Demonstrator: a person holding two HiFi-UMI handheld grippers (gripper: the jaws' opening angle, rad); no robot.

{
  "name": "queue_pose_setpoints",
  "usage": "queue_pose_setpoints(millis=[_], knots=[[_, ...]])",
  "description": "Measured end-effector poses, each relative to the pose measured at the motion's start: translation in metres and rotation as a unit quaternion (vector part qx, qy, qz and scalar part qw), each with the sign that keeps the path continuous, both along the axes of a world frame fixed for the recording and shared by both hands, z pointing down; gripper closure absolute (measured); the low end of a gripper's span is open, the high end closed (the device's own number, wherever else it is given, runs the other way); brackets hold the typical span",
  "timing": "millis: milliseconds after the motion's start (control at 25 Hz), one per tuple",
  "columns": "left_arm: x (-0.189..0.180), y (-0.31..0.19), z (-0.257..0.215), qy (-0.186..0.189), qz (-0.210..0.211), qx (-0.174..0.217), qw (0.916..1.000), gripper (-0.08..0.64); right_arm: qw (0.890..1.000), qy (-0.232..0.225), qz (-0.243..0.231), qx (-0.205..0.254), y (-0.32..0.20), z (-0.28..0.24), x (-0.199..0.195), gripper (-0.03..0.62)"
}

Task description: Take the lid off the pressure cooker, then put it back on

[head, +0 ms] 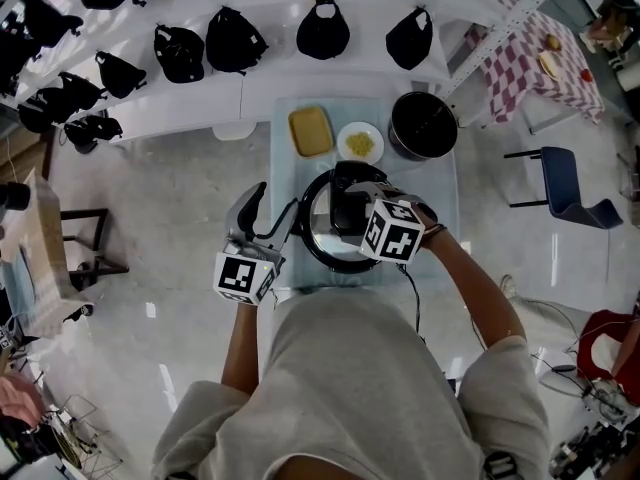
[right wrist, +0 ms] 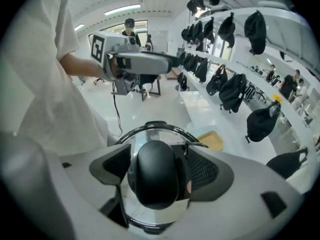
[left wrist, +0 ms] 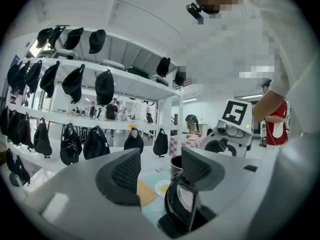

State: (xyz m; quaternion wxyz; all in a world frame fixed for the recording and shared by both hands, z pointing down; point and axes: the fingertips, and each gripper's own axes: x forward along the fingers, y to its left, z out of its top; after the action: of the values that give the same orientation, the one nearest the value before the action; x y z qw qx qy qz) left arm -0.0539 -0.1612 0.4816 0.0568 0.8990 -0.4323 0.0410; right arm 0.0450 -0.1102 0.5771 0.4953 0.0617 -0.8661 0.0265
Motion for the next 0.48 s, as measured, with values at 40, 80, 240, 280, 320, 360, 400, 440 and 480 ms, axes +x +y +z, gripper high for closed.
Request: queue_pose_setpoints(millis=[40, 80, 240, 280, 320, 360, 400, 440, 480], knots=[[0.000, 0.000, 0.000, 0.000, 0.000, 0.000, 1.0000, 0.321, 1.000, -0.020, 0.014, 0.010, -0.003, -0.007, -0.001, 0.256], [0.001, 0.000, -0.001, -0.001, 0.000, 0.000, 1.0000, 0.321, 0.998, -0.041, 0.030, 0.020, -0.005, -0.016, -0.001, 0.256], [0.000, -0.002, -0.005, 0.000, -0.001, 0.002, 1.0000, 0.323, 0.982, -0.138, 0.120, 0.052, -0.018, -0.049, 0.007, 0.258], [0.000, -0.003, -0.006, 0.000, -0.003, 0.002, 1.0000, 0.325, 0.974, -0.162, 0.147, 0.062, -0.023, -0.057, 0.012, 0.258], [-0.001, -0.004, -0.007, 0.001, -0.005, 0.002, 1.0000, 0.328, 0.964, -0.185, 0.176, 0.074, -0.029, -0.064, 0.020, 0.258], [-0.001, -0.005, -0.008, 0.002, -0.007, 0.002, 1.0000, 0.333, 0.953, -0.205, 0.207, 0.086, -0.036, -0.071, 0.030, 0.258], [-0.001, -0.006, -0.008, 0.004, -0.009, 0.001, 1.0000, 0.335, 0.941, -0.222, 0.236, 0.099, -0.042, -0.077, 0.041, 0.259], [-0.001, -0.007, -0.009, 0.005, -0.011, 0.000, 0.9999, 0.339, 0.929, -0.236, 0.264, 0.110, -0.048, -0.082, 0.052, 0.261], [-0.001, -0.009, -0.010, 0.007, -0.013, 0.000, 0.9999, 0.342, 0.917, -0.247, 0.290, 0.122, -0.053, -0.087, 0.064, 0.265]])
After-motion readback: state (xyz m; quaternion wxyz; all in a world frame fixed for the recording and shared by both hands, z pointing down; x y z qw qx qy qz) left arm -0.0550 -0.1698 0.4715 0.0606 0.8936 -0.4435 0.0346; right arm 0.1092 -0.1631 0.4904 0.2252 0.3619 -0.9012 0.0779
